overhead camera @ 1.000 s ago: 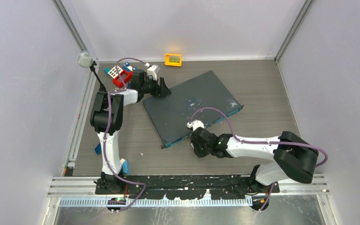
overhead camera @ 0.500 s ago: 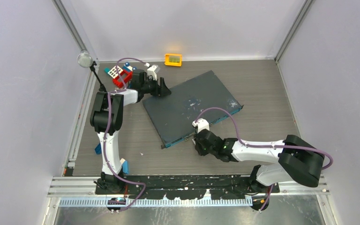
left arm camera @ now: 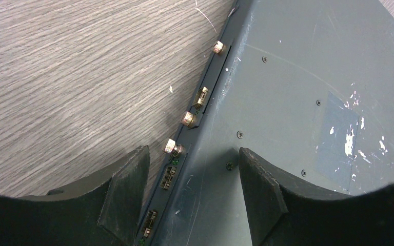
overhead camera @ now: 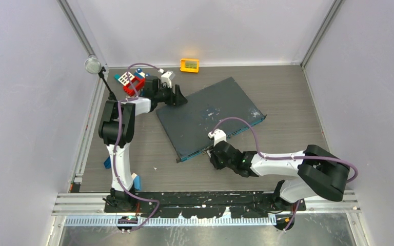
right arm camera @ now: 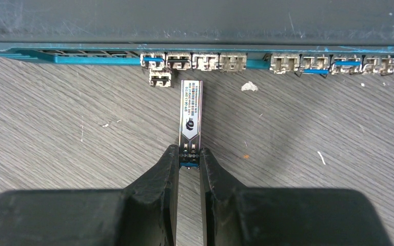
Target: Insert the plug into the switch port
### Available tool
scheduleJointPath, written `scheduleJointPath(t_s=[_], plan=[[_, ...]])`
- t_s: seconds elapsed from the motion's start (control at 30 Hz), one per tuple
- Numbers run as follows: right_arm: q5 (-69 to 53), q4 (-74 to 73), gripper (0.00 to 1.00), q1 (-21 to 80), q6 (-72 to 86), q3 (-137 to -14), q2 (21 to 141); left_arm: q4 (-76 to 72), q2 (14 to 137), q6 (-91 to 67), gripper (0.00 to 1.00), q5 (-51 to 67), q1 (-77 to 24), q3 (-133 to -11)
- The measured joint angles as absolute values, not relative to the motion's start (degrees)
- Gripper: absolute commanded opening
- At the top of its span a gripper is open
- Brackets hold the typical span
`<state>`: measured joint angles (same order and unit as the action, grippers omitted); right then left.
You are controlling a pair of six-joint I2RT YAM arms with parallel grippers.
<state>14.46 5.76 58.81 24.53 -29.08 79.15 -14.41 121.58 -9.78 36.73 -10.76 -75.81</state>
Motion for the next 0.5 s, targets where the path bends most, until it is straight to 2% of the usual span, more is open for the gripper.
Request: scheduleJointPath(t_s=[0.5], plan=[[14.4,5.5,0.00,58.8,24.3,-29.3,79.9,-14.4,121.6,-9.8,0.65,36.7,-10.8,-75.8]])
